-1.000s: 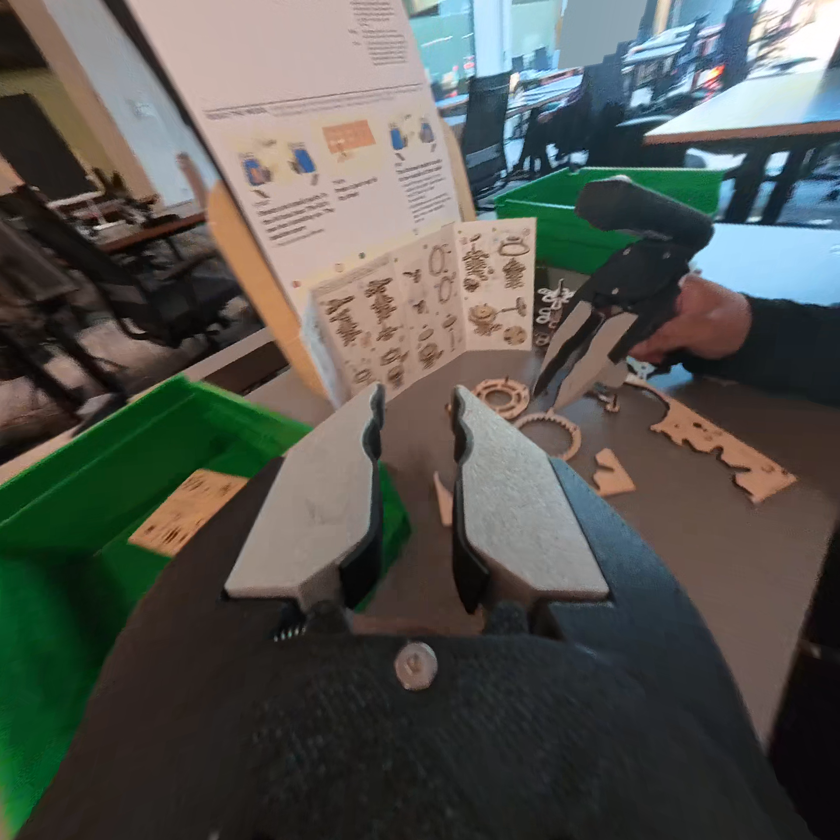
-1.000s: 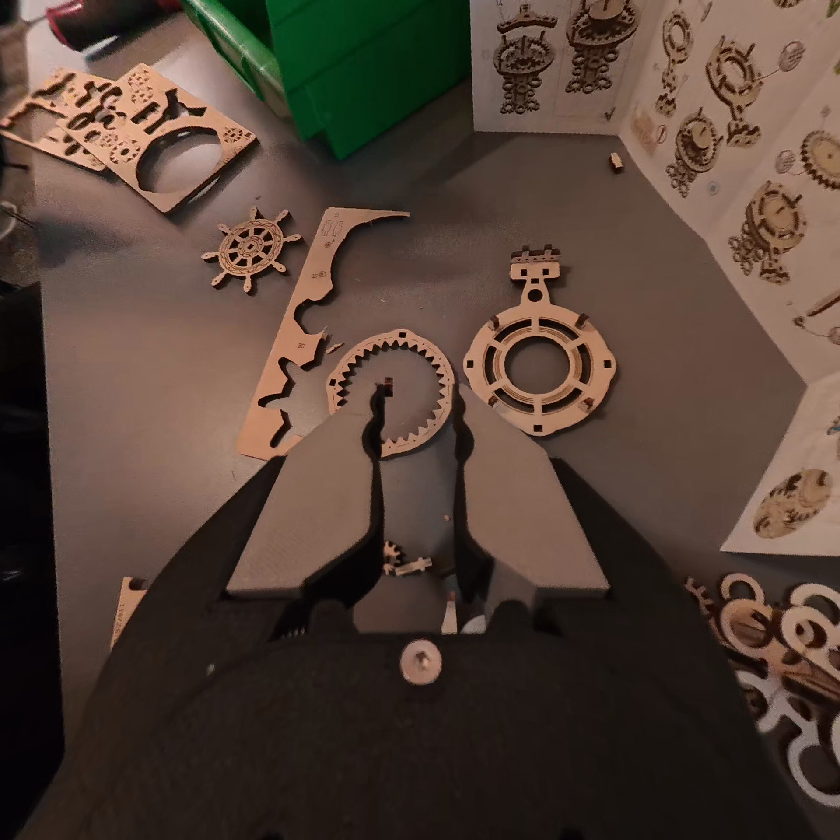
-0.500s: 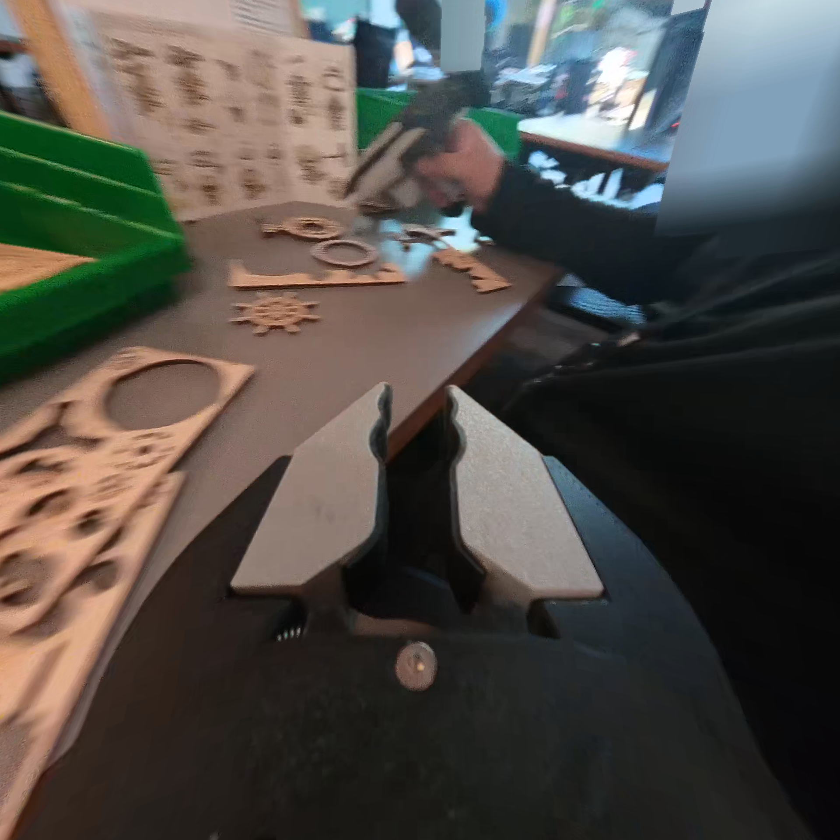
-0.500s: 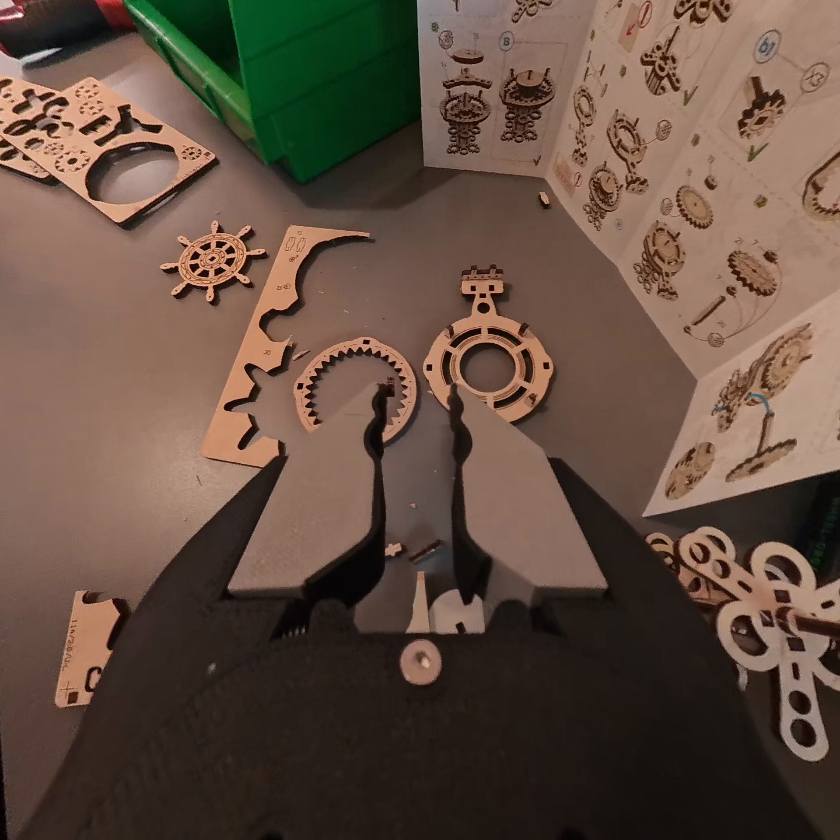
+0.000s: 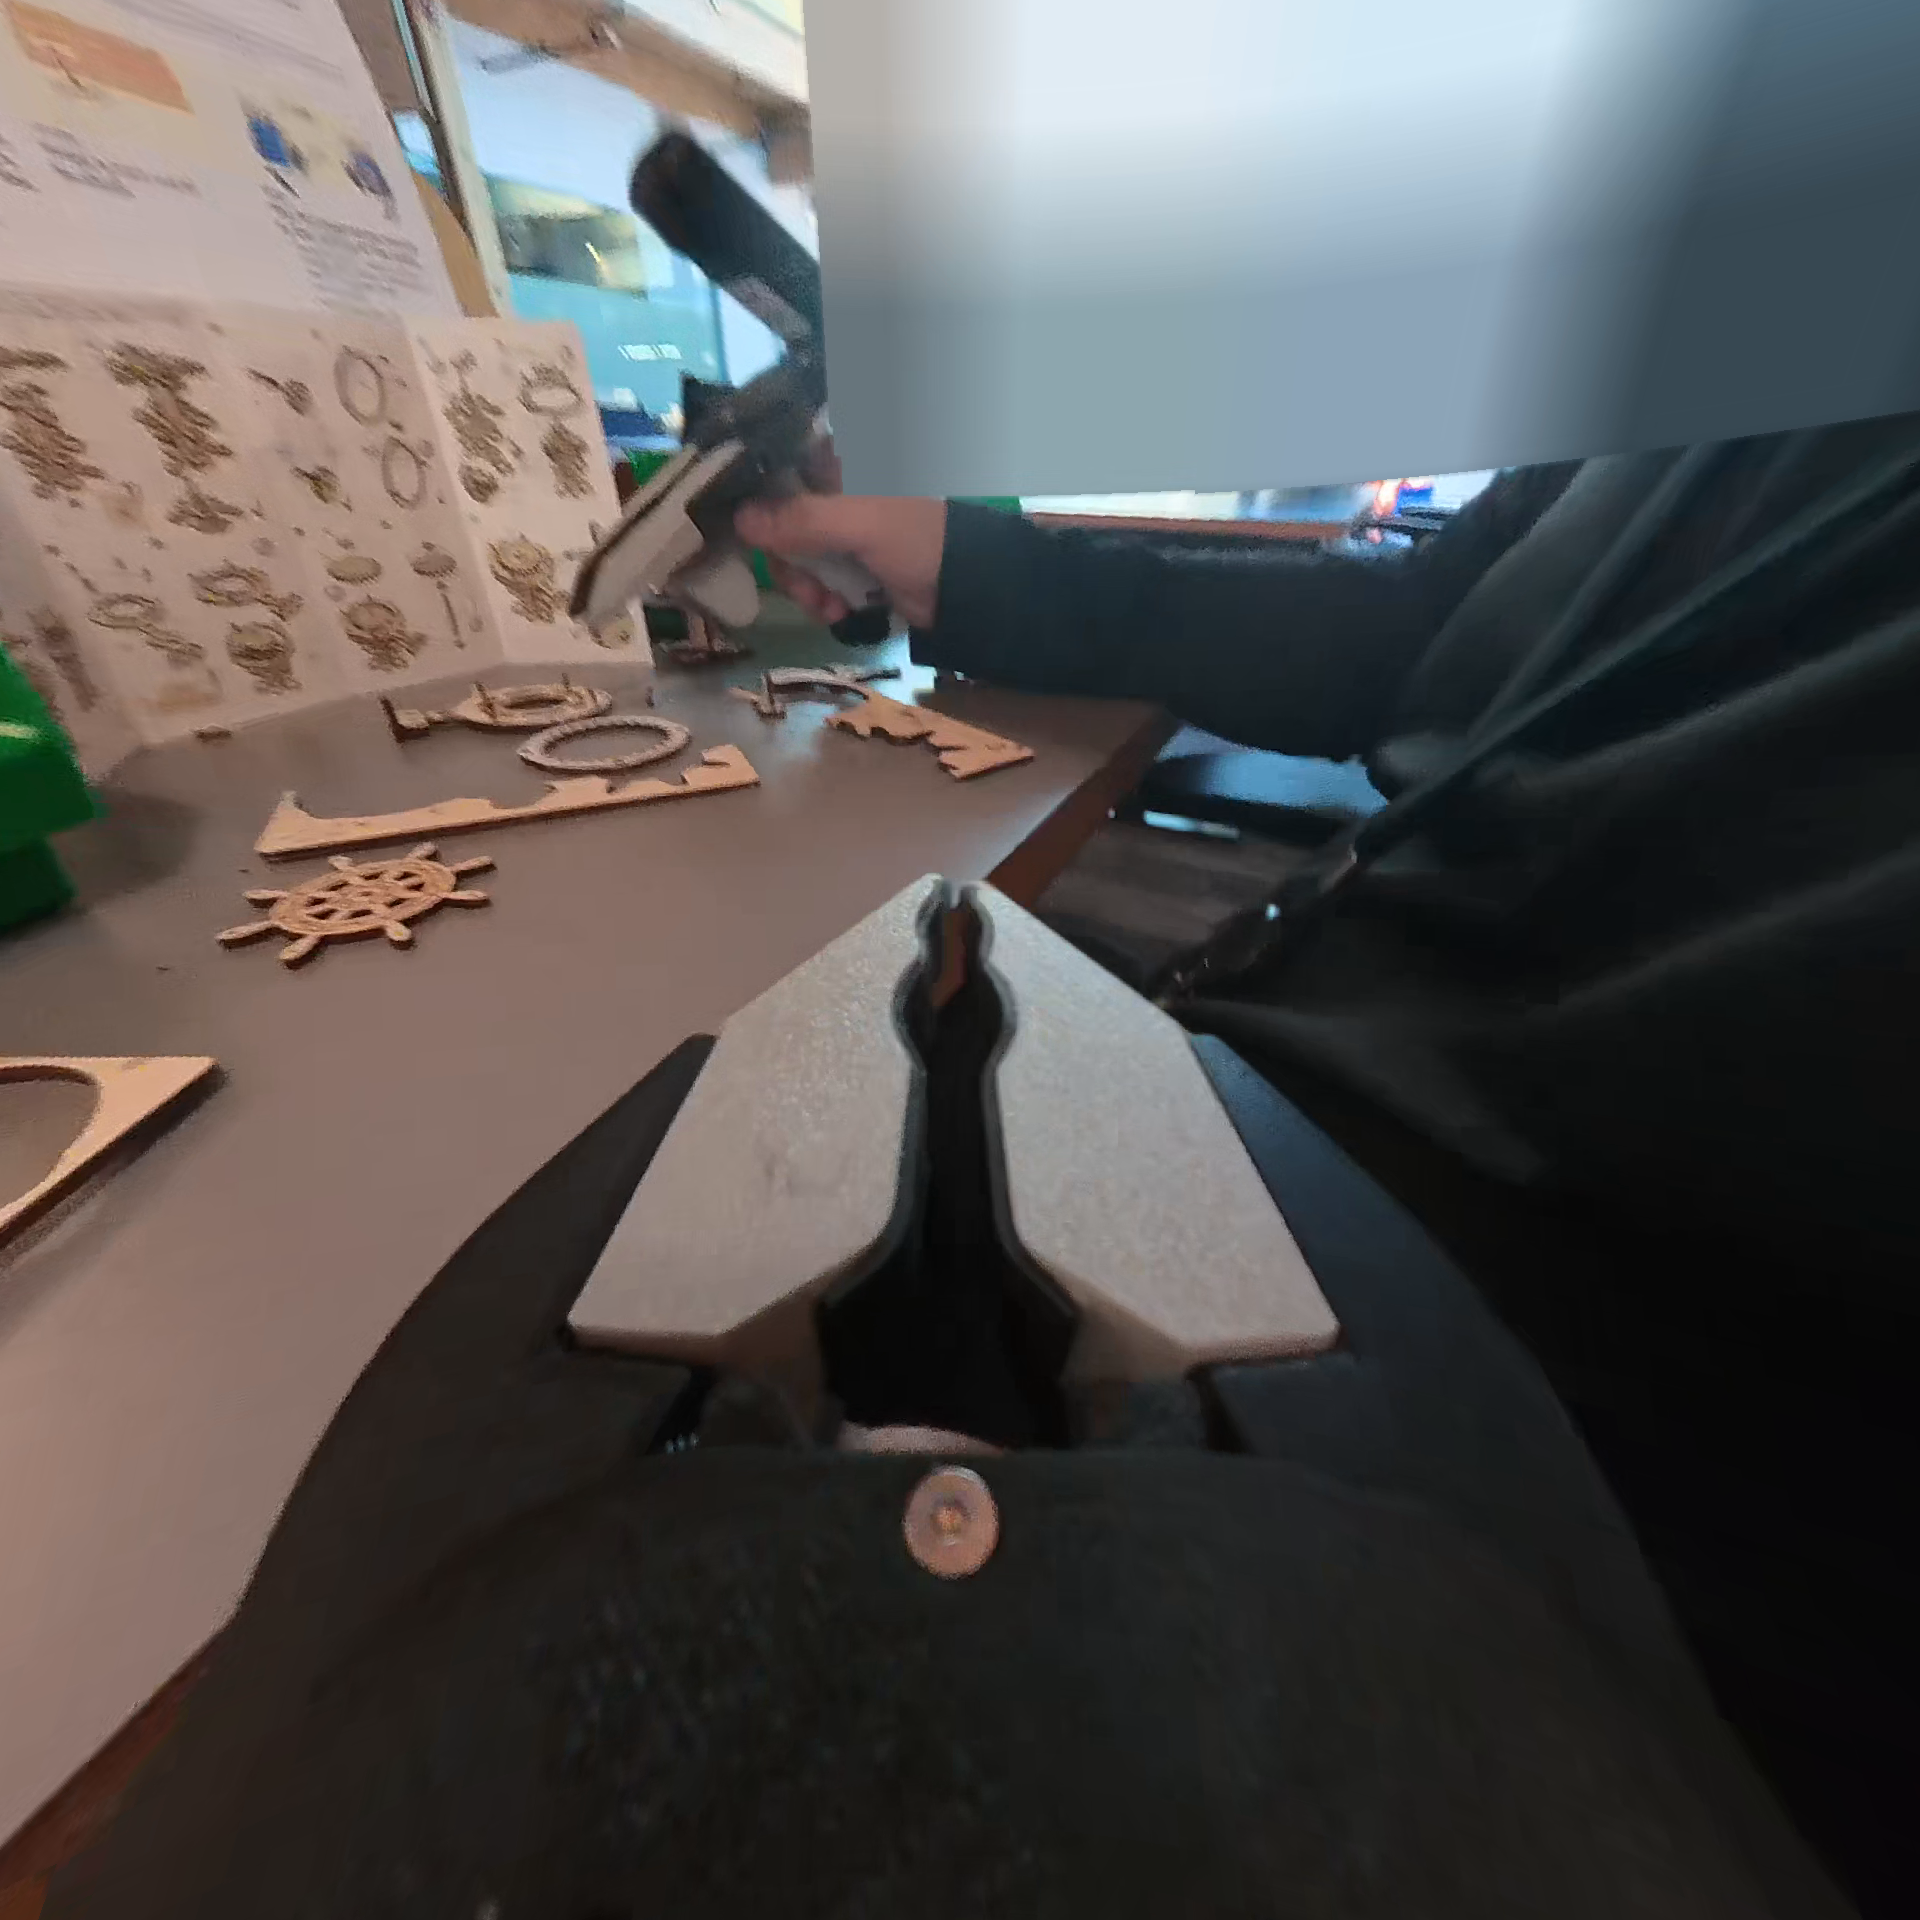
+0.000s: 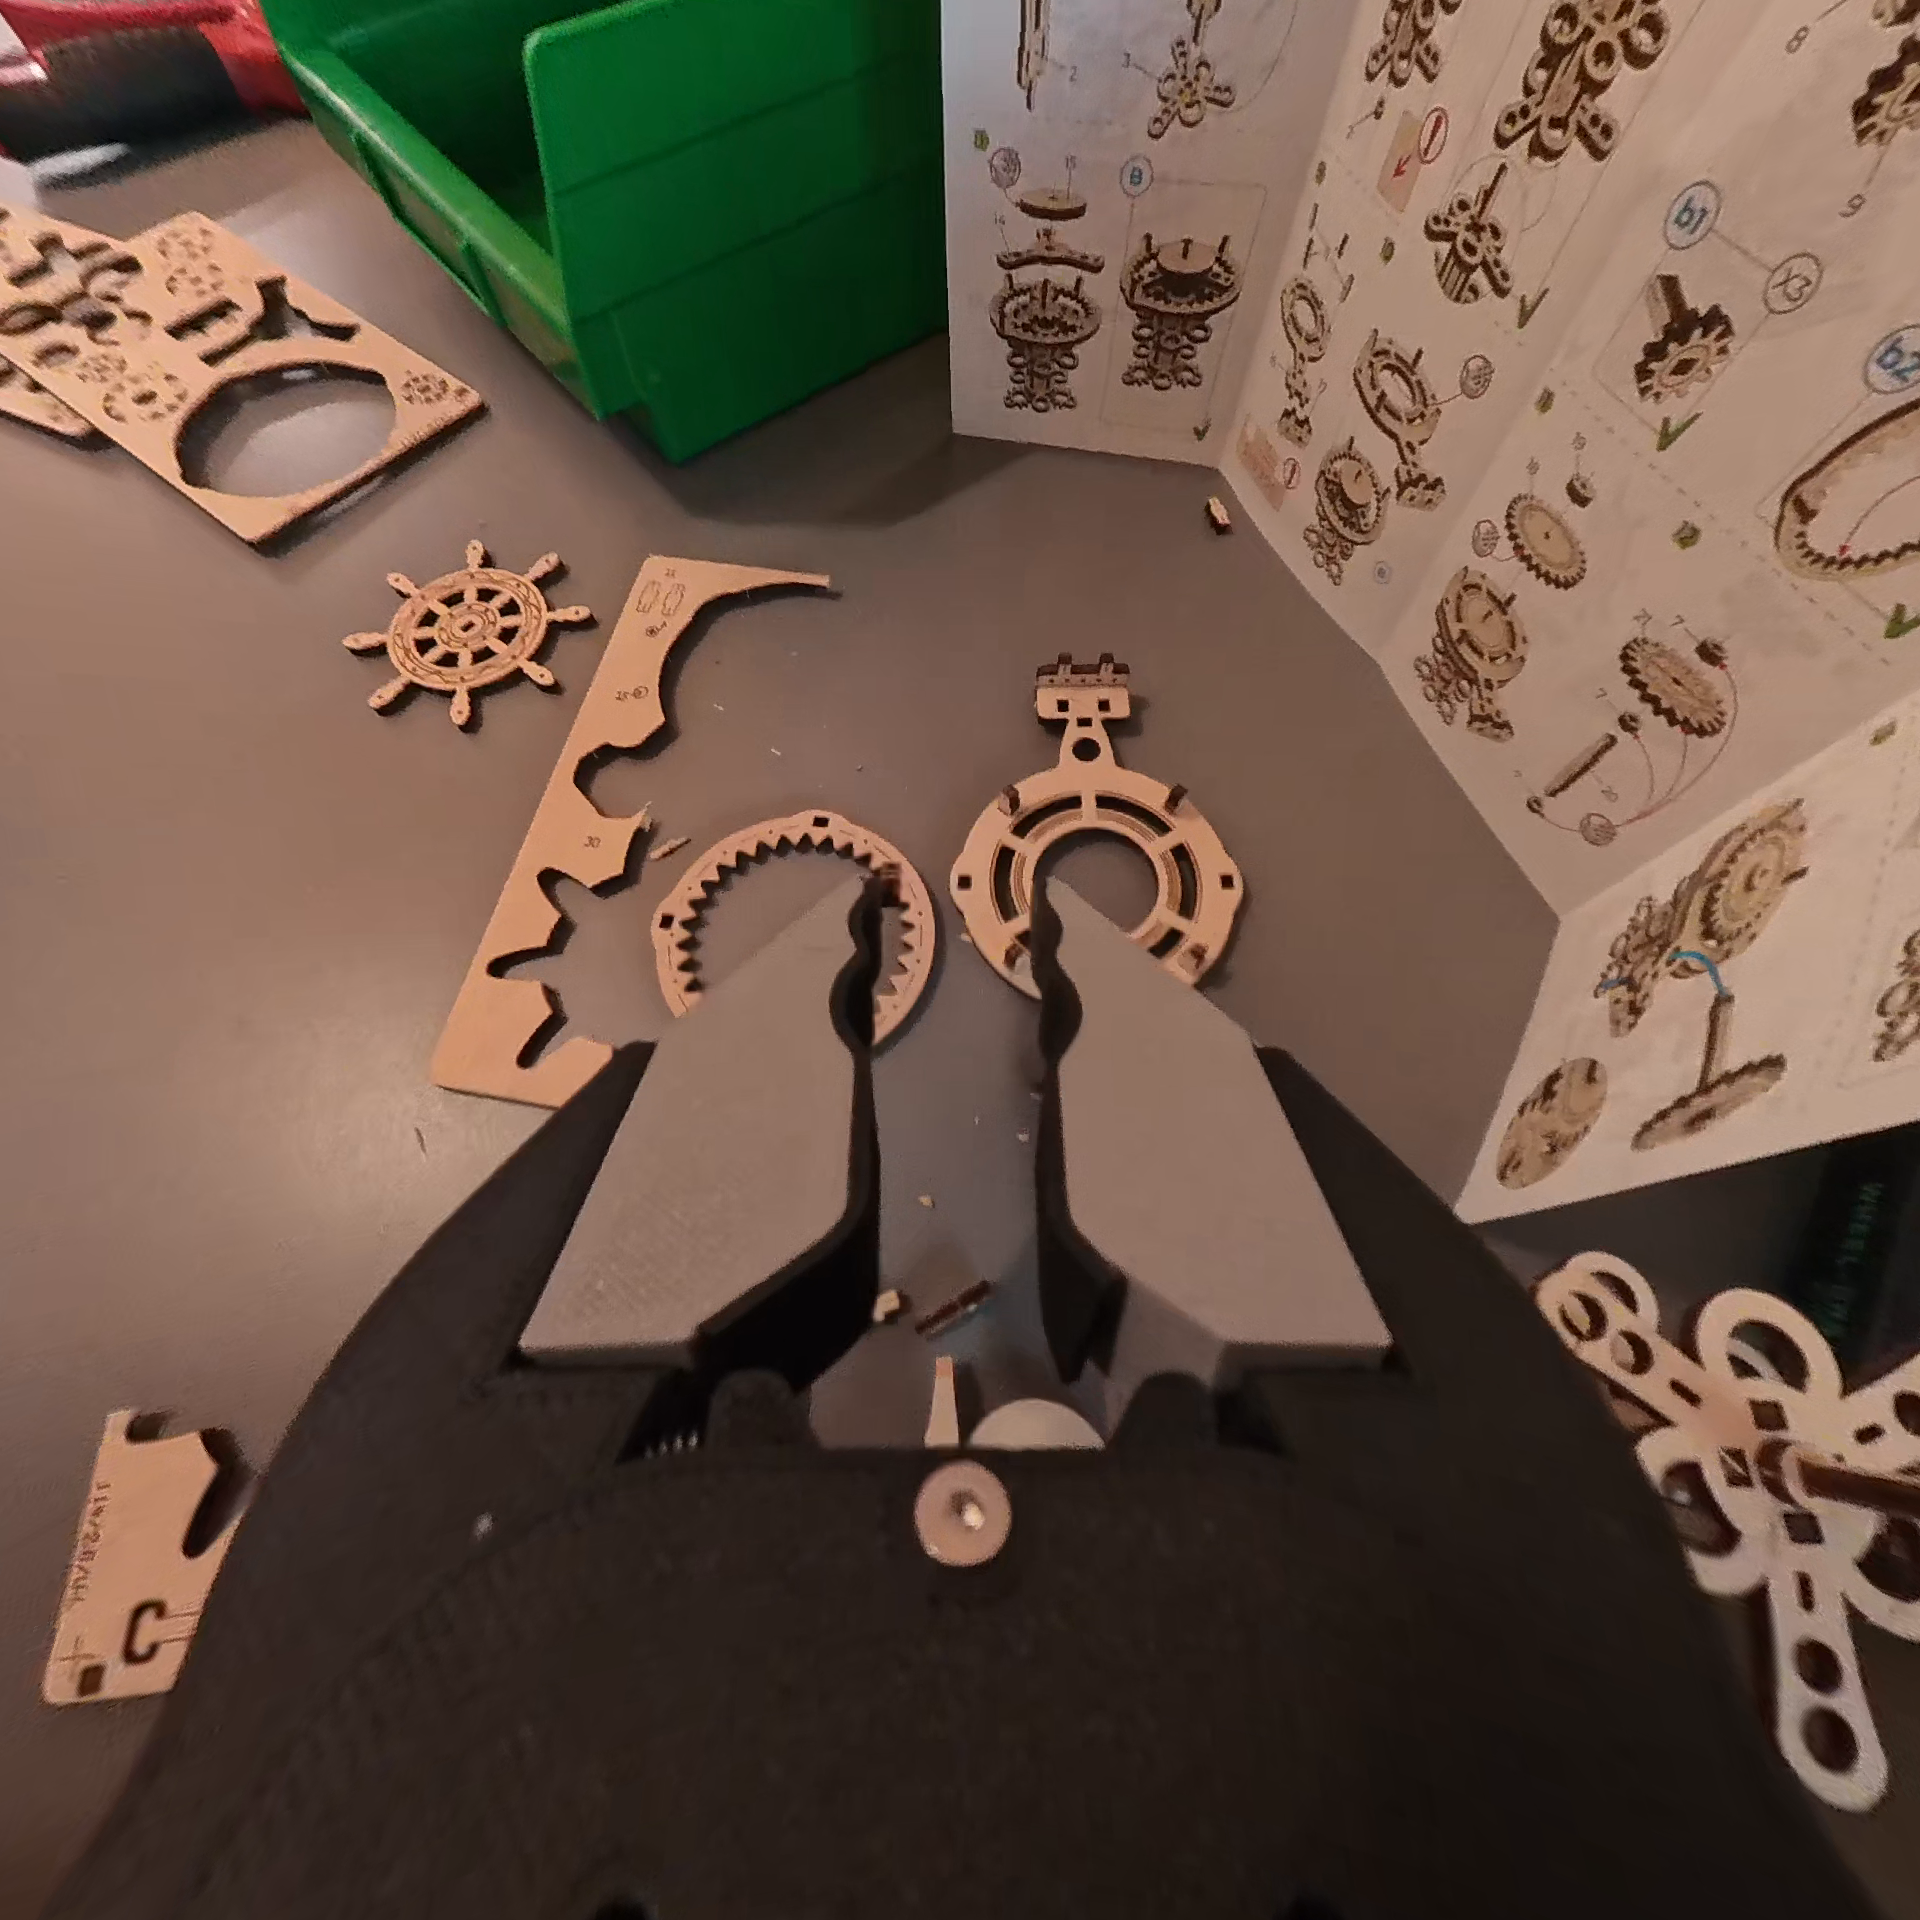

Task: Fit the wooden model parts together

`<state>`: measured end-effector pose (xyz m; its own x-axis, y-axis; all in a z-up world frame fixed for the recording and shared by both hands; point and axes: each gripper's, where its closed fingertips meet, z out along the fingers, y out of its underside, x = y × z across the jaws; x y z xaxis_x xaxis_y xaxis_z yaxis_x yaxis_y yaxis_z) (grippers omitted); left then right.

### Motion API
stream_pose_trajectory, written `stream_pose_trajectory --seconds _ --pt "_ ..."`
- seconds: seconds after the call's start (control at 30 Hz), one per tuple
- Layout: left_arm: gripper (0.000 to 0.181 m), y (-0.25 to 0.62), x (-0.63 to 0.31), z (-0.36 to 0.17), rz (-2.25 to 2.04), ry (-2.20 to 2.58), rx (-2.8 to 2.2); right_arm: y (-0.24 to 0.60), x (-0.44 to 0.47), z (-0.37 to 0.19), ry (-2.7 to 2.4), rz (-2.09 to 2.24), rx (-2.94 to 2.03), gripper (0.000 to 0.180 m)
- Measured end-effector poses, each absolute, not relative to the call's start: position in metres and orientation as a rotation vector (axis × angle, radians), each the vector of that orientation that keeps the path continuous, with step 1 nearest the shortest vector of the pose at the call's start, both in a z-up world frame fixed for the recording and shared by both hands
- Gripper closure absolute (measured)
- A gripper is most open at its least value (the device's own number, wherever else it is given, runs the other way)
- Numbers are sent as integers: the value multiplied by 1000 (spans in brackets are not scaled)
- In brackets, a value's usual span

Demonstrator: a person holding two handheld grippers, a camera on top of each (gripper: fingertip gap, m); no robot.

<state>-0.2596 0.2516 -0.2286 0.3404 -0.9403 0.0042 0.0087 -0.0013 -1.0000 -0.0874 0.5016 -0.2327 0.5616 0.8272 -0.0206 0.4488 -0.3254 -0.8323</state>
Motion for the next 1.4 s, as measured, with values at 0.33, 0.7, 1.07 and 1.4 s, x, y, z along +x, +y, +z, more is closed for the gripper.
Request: stream_pose_trajectory --seconds 0.33,0.7,1.07,1.4 --pt "181 205 -259 -234 -993 979 -1398 496 -96 -244 -1102 611 -1943 145" --pt "181 133 -255 -283 -904 1150 -1527 504 -94 -248 -1059 607 -1943 143" --pt "181 130 -292 -254 -897 889 -1461 496 -99 -237 -1081 563 -1855 137" --pt "180 143 -320 -238 -806 731 -1419 497 -93 -227 -1056 576 -1797 132"
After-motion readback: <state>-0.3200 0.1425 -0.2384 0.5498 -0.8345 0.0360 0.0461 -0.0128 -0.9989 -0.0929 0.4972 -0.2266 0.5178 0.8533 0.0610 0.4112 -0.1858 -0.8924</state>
